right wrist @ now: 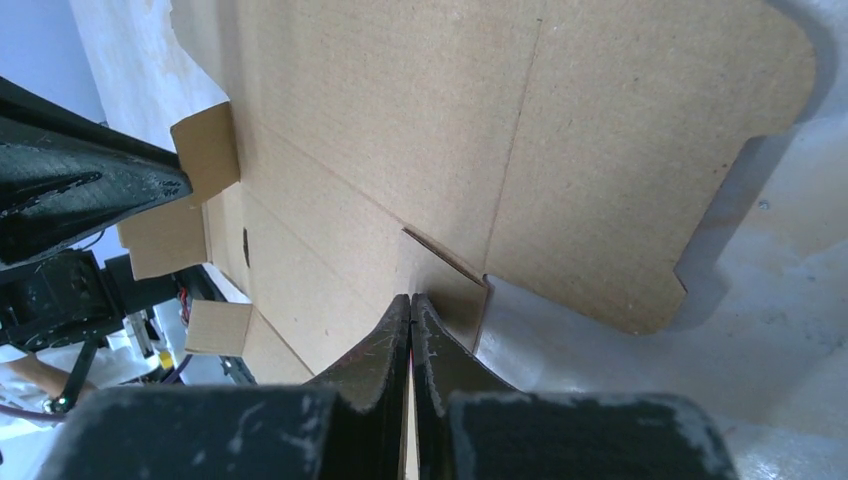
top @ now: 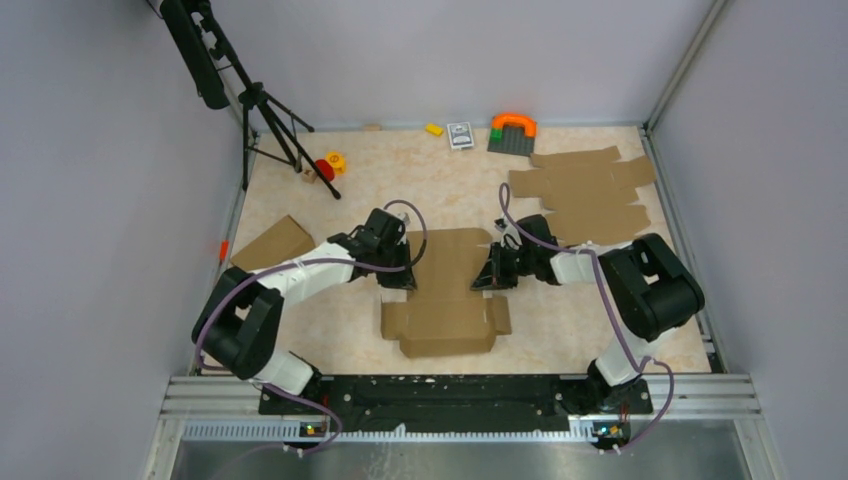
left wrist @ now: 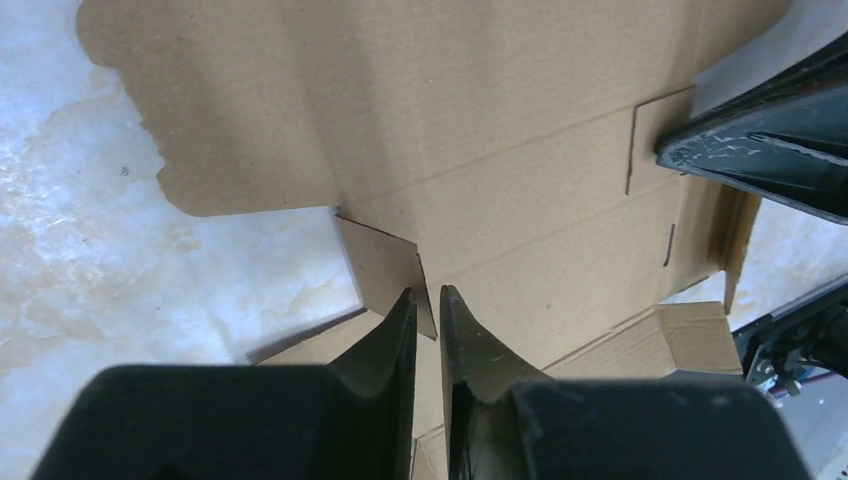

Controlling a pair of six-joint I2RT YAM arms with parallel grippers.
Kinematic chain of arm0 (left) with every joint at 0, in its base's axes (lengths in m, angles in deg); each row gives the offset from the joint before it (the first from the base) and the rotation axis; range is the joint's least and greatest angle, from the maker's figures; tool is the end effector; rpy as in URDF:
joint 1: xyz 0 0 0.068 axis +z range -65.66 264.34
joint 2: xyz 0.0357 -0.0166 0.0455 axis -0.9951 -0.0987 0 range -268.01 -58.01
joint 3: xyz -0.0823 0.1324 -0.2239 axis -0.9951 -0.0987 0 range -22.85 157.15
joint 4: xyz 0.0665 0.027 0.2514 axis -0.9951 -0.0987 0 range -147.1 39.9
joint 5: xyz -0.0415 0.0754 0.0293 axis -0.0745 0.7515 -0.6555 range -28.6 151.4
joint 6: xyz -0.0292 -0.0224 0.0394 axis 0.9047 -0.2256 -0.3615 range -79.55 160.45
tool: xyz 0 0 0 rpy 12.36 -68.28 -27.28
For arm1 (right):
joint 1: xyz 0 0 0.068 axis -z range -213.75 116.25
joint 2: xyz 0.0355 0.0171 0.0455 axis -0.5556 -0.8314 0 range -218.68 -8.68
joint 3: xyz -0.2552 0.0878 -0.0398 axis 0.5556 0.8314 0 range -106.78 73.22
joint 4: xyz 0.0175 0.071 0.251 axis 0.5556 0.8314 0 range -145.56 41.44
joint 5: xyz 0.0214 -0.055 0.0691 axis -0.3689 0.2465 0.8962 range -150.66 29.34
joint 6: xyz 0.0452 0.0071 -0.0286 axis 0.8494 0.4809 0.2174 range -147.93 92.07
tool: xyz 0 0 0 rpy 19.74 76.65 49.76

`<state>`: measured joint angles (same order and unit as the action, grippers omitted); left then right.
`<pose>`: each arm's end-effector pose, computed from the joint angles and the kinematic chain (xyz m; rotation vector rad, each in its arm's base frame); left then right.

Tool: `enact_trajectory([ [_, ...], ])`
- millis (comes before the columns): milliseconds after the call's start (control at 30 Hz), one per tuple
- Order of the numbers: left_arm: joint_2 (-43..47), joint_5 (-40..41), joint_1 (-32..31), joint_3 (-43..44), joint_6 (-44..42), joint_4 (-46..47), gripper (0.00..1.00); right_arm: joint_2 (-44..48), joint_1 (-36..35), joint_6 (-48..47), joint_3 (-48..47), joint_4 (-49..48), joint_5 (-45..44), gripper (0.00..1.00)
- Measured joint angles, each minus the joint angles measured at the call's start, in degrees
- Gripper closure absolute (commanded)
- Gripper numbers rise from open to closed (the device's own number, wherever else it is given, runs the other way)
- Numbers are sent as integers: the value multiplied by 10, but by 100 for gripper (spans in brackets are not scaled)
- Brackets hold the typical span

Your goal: Fold the paper box

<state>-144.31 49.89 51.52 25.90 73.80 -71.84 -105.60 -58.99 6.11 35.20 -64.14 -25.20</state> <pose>0.2394 -0.1628 0.1816 0.0628 2.7295 -0.6394 0.2585 0.1447 0.1175 -0.0992 2.6049 1.1818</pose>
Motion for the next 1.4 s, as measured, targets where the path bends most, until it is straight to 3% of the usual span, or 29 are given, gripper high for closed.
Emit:
enact_trajectory([
  [167, -2, -10, -1, 0, -1, 8, 100, 0, 0, 0, -3, 6, -1, 100],
  [433, -73, -26, -4, 0, 2, 53, 100, 0, -1, 0, -4, 9, -4, 100],
  [967, -76, -37, 1, -9, 13, 78, 100, 2, -19, -37, -58, 101, -63, 100],
  [1133, -69, -30, -2, -14, 17, 85, 99, -23, -25, -66, -116, 151, -97, 100],
  [1400, -58, -2, -26, -19, 20, 80, 100, -134, -47, -106, -293, 216, -139, 100],
])
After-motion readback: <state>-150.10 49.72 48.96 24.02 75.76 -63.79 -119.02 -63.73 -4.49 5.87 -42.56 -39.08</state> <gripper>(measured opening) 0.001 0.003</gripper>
